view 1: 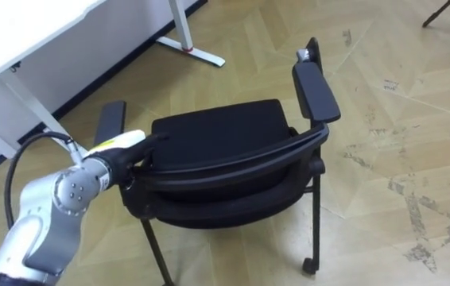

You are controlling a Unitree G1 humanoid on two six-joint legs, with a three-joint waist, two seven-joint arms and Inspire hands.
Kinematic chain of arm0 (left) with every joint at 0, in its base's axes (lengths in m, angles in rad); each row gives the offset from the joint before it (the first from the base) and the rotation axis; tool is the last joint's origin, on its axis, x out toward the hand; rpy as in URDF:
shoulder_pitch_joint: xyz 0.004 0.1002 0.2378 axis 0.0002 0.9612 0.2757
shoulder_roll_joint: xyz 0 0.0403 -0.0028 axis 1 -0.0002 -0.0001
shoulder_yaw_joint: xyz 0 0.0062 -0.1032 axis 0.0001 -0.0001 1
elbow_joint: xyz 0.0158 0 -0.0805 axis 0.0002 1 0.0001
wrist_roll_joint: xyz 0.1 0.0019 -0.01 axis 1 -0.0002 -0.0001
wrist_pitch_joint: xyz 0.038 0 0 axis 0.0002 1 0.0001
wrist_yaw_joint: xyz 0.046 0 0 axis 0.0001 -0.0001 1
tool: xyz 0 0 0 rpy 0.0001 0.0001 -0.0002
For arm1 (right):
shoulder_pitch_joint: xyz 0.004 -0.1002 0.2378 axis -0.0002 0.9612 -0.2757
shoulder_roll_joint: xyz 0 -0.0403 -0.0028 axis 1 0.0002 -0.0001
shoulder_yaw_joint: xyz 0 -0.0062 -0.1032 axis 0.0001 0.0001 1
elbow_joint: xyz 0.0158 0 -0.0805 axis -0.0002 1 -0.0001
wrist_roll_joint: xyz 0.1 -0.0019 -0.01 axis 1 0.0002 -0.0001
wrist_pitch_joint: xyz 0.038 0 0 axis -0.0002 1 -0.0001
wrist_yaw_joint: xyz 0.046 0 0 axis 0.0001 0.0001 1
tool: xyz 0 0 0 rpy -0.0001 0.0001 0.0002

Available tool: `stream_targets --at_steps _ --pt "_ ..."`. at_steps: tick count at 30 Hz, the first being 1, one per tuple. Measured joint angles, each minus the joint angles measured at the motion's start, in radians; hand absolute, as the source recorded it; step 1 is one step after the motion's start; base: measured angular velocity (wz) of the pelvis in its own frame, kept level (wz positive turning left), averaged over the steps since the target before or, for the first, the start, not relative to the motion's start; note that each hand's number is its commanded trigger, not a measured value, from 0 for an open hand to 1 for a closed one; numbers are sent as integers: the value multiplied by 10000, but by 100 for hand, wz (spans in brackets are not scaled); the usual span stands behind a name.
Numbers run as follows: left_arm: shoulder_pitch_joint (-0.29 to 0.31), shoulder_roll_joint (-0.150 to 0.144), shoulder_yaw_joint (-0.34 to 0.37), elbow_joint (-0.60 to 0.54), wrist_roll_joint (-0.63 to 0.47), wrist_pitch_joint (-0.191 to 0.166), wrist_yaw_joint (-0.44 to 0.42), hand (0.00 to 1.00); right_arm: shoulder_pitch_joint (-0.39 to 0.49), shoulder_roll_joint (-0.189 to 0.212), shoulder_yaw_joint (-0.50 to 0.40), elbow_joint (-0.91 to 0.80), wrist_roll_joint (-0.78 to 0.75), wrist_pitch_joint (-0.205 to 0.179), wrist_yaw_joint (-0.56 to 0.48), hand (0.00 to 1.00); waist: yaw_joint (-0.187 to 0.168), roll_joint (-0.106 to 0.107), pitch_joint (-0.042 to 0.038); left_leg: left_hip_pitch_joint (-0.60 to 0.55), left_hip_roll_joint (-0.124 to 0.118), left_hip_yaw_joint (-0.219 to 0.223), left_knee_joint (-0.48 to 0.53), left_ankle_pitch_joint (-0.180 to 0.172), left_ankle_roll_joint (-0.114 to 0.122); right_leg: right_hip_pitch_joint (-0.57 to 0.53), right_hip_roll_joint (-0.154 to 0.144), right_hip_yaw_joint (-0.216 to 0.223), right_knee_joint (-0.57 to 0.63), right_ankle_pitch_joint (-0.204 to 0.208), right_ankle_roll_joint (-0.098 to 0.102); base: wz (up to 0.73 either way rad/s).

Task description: Push chair

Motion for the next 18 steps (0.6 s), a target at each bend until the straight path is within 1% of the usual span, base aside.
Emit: stream_targets --at_steps 3,8,10,11,13,15,17,18 --pt "47 -149 -3 130 104 -70 380 100 0 23 -9 -63 -154 0 -1 0 -21 -43 -5 49 -12 34 0 13 21 19 0 59 -3 0 1 0" --pt "61 -148 0 241 103 -144 651 100 9 105 -25 -116 -404 -3 -27 0 -79 -122 -3 75 -10 59 1 23 37 16 -3 102 -9 -6 9 -1" --pt "57 -148 0 334 103 -143 755 100 9 111 -27 -169 -527 -3 -30 0 -130 -133 -5 77 -14 67 1 26 41 10 7 208 -7 -7 9 0" --pt "20 -152 5 570 98 -159 970 100 4 130 -28 -264 -601 -4 -31 0 -228 -152 -1 76 -16 73 0 26 42 7 13 273 -10 -6 9 -5" --pt "12 -22 1 618 103 -322 1008 100 17 162 -35 -304 -703 -17 -43 0 -282 -196 -17 73 -15 93 -3 25 42 -4 27 332 -17 -6 8 -2" --pt "56 41 -55 674 155 -698 1170 100 25 212 -36 -305 -726 -16 -85 0 -271 -255 -22 69 -22 93 -9 25 43 -3 26 345 -2 -1 4 0" --pt "63 35 -69 710 158 -787 1281 100 18 261 -106 -309 -725 -33 -75 0 -263 -279 -29 60 -19 88 -9 25 43 -2 30 340 -2 2 -1 0" --pt "62 30 -76 753 134 -802 1342 100 19 285 -132 -314 -713 -46 -65 0 -257 -253 -55 44 -17 87 -3 25 43 -1 35 336 3 6 -6 0"
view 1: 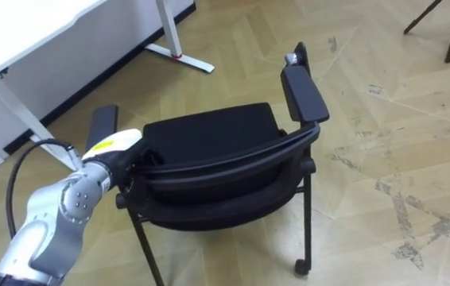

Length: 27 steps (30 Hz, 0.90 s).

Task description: Push chair

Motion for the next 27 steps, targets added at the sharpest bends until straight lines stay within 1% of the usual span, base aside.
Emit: stream_targets --at_steps 4,5,7,9,11,13,14,16,18,20,21,22,24,25,27 --pt "-1 -49 -39 70 -25 -3 44 100 32 19 -52 0 355 -14 90 0 -6 99 -37 -20 2 -1 -2 -2 1 -16 2 3 -1 2 -2 0" --pt "-1 -49 -40 70 -24 -25 45 100 88 18 -94 0 478 -62 115 0 -5 156 -61 -54 3 -1 -3 -3 2 -54 2 6 0 2 -2 0" --pt "4 -66 -47 70 -25 -45 44 100 263 19 -261 17 693 -96 116 0 -7 235 -67 -60 1 -2 -2 -4 4 -56 -3 6 5 2 -2 0" --pt "-9 -83 -52 124 -63 -55 74 100 447 11 -340 48 1084 -87 44 0 3 321 -29 -50 6 7 -7 -6 4 -67 -2 14 15 3 -4 0" --pt "-16 -83 -85 279 -204 -69 225 100 556 -1 -378 128 1633 -70 -23 0 -18 430 -29 -44 15 26 -15 -7 4 -83 6 65 30 5 -7 -4" --pt "-12 -80 -101 435 -387 -67 394 100 718 12 -702 235 2124 -59 -13 0 -78 520 -17 -36 16 42 -17 -8 4 -110 10 148 15 5 -7 -5" --pt "-6 -80 -101 459 -392 -25 441 100 720 14 -984 431 2499 -52 -22 0 -122 550 -1 -27 19 69 -14 -7 5 -124 14 220 10 4 -8 -5" --pt "-5 -75 -100 460 -388 60 444 100 863 32 -1453 473 2997 13 -87 0 -216 556 -2 -25 9 76 -17 -7 5 -130 19 322 0 3 -8 -2" --pt "81 2 -59 479 -386 117 447 100 1101 61 -2471 776 3646 23 -232 0 -476 526 3 58 -22 105 -23 -13 18 -63 20 503 3 2 -5 -2" --pt "200 33 59 494 -397 160 456 100 1236 78 -3150 897 4020 54 -545 0 -630 528 2 140 -5 247 -28 -38 56 -52 22 594 11 -6 8 -15" --pt "247 72 102 481 -352 242 454 100 1391 93 -3712 853 4223 81 -772 0 -768 528 2 146 -7 285 -28 -43 64 -66 20 663 14 -10 16 -17" --pt "282 111 110 461 -354 298 455 100 1458 89 -4000 800 4281 132 -908 0 -823 530 2 154 -5 321 -32 -47 71 -86 20 718 20 -13 23 -21" --pt "323 151 157 447 -361 495 458 100 1679 0 -4726 486 4349 166 -1639 0 -980 523 -2 190 12 469 -22 -73 112 -137 26 936 51 7 67 -24" --pt "352 151 188 438 -354 523 475 100 1762 0 -4904 287 4317 157 -1864 0 -1027 517 0 190 10 511 -20 -78 119 -160 24 974 70 11 74 -24" --pt "506 181 402 421 -368 497 635 100 2094 59 -5391 -1370 3868 146 -2968 0 -1073 503 2 173 12 788 -9 -108 168 -419 13 1313 326 1 119 -36"
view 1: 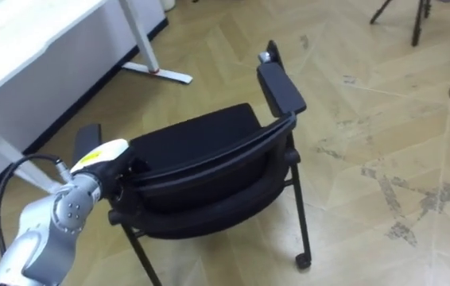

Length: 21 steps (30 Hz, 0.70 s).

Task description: Push chair

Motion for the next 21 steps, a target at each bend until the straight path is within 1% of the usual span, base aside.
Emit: stream_targets --at_steps 1,3,4,5,6,7,8,9,10,11,12,13,14,15,16,17,18,19,20,21 --pt "42 9 61 3 4 -26 43 100 29 2 -28 -540 -178 -5 -341 0 -37 -8 4 -10 4 77 13 -15 21 -78 -3 96 86 -13 19 -37" --pt "87 137 145 -1 -1 -90 253 100 136 49 -81 -3505 -1037 -38 -1833 0 -99 -33 -4 -239 -6 371 154 -81 116 -553 -34 429 438 -68 121 -37" --pt "86 161 164 1 -1 -128 310 100 115 28 -78 -4241 -1134 -163 -2164 0 -141 -32 -5 -329 1 419 247 -113 150 -652 -34 485 484 -57 144 -26" --pt "111 308 163 35 -10 -285 530 100 -26 -44 -100 -5352 -1368 -509 -2810 0 -311 -83 -15 -489 9 464 410 -177 188 -794 -39 553 569 -39 182 -10" --pt "109 437 162 59 2 -457 690 100 -290 -100 -192 -6217 -1614 -833 -3446 0 -387 -139 -39 -652 16 480 511 -229 199 -920 -39 597 566 -2 234 -5" --pt "107 460 163 50 12 -523 795 100 -366 -103 -285 -6701 -1646 -987 -3757 0 -414 -162 -45 -746 17 479 595 -243 218 -974 -40 605 553 18 258 3" --pt "106 468 164 15 38 -688 1040 100 -384 -118 -437 -7477 -1784 -1300 -4344 0 -430 -154 -57 -902 20 452 730 -297 267 -1032 -42 609 526 57 281 8" --pt "104 469 173 -10 43 -851 1178 100 -364 -127 -575 -8123 -2013 -1522 -4921 0 -402 -200 -57 -1010 16 408 773 -332 317 -1059 -53 594 503 87 287 10" --pt "105 470 193 -11 36 -915 1213 100 -307 -120 -627 -8454 -2113 -1558 -5185 0 -400 -216 -77 -1032 -2 398 775 -337 339 -1067 -66 598 508 87 291 9" --pt "123 474 233 -10 -41 -1033 1290 100 -133 -107 -662 -9146 -2553 -1551 -5677 0 -392 -247 -89 -1073 -31 384 785 -346 378 -1095 -81 643 526 84 302 3" --pt "143 493 248 -4 -74 -1072 1351 100 -122 -109 -680 -9480 -2809 -1548 -5862 0 -388 -240 -94 -1086 -42 407 783 -351 389 -1127 -78 727 546 83 311 -6" --pt "147 573 250 7 -91 -1133 1392 100 -222 -111 -749 -10088 -3218 -1547 -6163 0 -355 -252 -85 -1108 -55 488 768 -361 404 -1207 -77 866 553 72 333 -18" --pt "145 639 254 0 -81 -1164 1397 100 -381 -122 -744 -10673 -3619 -1527 -6339 0 -344 -218 -118 -1097 -65 588 774 -361 410 -1254 -78 948 561 83 353 -22" --pt "146 635 251 8 -90 -1166 1424 100 -511 -132 -736 -11308 -4012 -1496 -6465 0 -307 -205 -125 -1051 -74 623 769 -361 415 -1281 -79 1008 619 89 361 -16" --pt "148 634 250 33 -87 -1181 1441 100 -619 -155 -729 -11578 -4219 -1482 -6497 0 -287 -238 -103 -1007 -75 650 748 -363 418 -1272 -79 1032 639 88 362 -18" --pt "154 629 250 86 -76 -1208 1511 100 -949 -270 -726 -12036 -4651 -1435 -6547 0 -223 -255 -92 -937 -67 751 703 -365 417 -1273 -73 1108 669 88 363 -17" --pt "164 629 246 157 -80 -1272 1609 100 -1331 -531 -633 -12509 -4822 -1385 -6619 0 -155 -255 -80 -917 -66 796 678 -367 418 -1290 -72 1138 735 88 363 -17" --pt "163 629 245 182 -93 -1299 1649 100 -1498 -681 -548 -12733 -4898 -1383 -6666 0 -94 -226 -85 -913 -62 826 678 -367 418 -1307 -72 1141 732 88 363 -13" --pt "159 613 244 197 -98 -1332 1754 100 -1784 -1019 -317 -13101 -5030 -1383 -6709 0 -9 -226 -84 -909 -43 859 681 -369 415 -1340 -68 1138 721 88 363 -7" --pt "159 568 223 222 -84 -1352 1807 100 -2037 -1246 25 -13502 -5356 -1350 -6696 0 54 -244 -71 -898 -26 863 686 -369 411 -1324 -56 1122 720 89 361 -6"
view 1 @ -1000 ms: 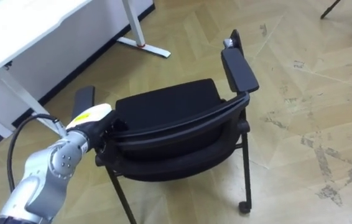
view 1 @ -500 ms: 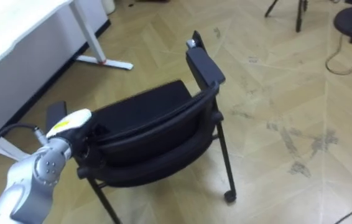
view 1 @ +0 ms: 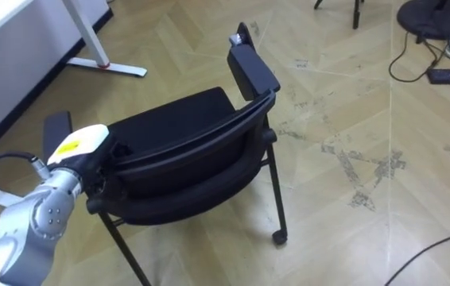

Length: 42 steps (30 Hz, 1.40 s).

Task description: Push chair

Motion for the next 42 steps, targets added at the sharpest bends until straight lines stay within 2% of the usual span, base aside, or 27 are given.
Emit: stream_targets --at_steps 4,5,7,8,10,12,14,17,18,20,22,26,27,33,38,42 --pt "-78 -238 -195 97 202 20 149 100 -1010 -89 1126 -905 -1418 76 532 0 232 -37 39 220 13 3 -73 -18 -33 228 20 4 -145 13 -22 0" --pt "-117 -253 -270 100 202 10 155 100 -1350 -133 1522 -930 -1658 171 768 0 324 -144 108 307 6 26 -135 -18 -34 284 18 5 -153 15 -24 -9" --pt "-182 -289 -381 16 191 -36 154 100 -1501 -321 1933 -1150 -1691 351 1261 0 579 -139 98 375 10 121 -230 -23 -50 271 18 5 -170 15 -25 -13" --pt "-183 -298 -414 3 192 -148 163 100 -1610 -471 2293 -1304 -1689 531 1629 0 788 -194 127 454 1 166 -314 -14 -64 294 17 -7 -160 15 -25 -8" --pt "-196 -298 -479 -4 194 -272 168 100 -2016 -690 2887 -1314 -1693 628 2181 0 857 -203 127 485 3 193 -330 -17 -69 386 10 -63 -147 15 -26 -2" --pt "-345 -297 -662 1 222 -351 181 100 -2363 -833 3507 -1324 -1724 744 3069 0 1061 -306 119 500 29 193 -330 -12 -77 399 -12 -344 -118 24 -40 3" --pt "-527 -296 -839 35 319 -385 182 100 -2368 -969 3933 -1342 -1724 828 3756 0 1187 -376 128 597 43 129 -336 -8 -85 540 -29 -577 -120 25 -41 12" --pt "-662 -150 -940 137 454 -663 182 100 -2367 -1061 4726 -1354 -2084 824 4795 0 1352 -664 183 757 79 -6 -365 -29 -119 767 -25 -883 -174 52 -85 7" --pt "-736 -117 -976 144 548 -735 173 100 -2369 -1130 4986 -1354 -2403 818 5201 0 1436 -773 179 754 166 -14 -362 -36 -131 762 -24 -1018 -175 70 -114 5" --pt "-853 -119 -1063 171 735 -814 172 100 -2369 -1164 5204 -1354 -2975 806 5894 0 1585 -898 144 711 188 -33 -340 -46 -147 746 -24 -1255 -185 100 -160 3" --pt "-951 -113 -1191 197 792 -832 164 100 -2389 -1191 5391 -1349 -3483 807 6526 0 1595 -958 115 630 168 -173 -290 -48 -147 773 -28 -1478 -198 131 -178 16" --pt "-1107 -78 -1333 306 772 -961 165 100 -2541 -1648 6457 -1257 -4157 820 7969 0 1762 -1019 136 653 161 -229 -368 -44 -174 826 -16 -1701 -188 136 -181 3" --pt "-1201 -77 -1421 321 779 -971 162 100 -2540 -1647 6676 -1232 -4401 827 8395 0 1807 -1039 139 645 168 -287 -347 -37 -184 825 -18 -1818 -197 136 -181 9" --pt "-1416 -96 -1619 295 777 -1214 -4 100 -2542 -1645 7128 -1209 -4635 817 10347 0 2158 -1140 146 699 179 -340 -343 -9 -226 924 -16 -1942 -324 139 -186 3" --pt "-1751 -78 -1868 424 777 -1292 -140 100 -2563 -1646 7483 -612 -4914 811 11223 0 2336 -1332 169 742 180 -455 -329 -10 -225 1042 -18 -1980 -396 144 -195 5" --pt "-1852 -83 -1924 569 767 -1445 -119 100 -2563 -1646 7681 -285 -5273 810 11946 0 2365 -1344 173 752 174 -536 -334 -11 -223 1155 -20 -1979 -545 155 -212 3"
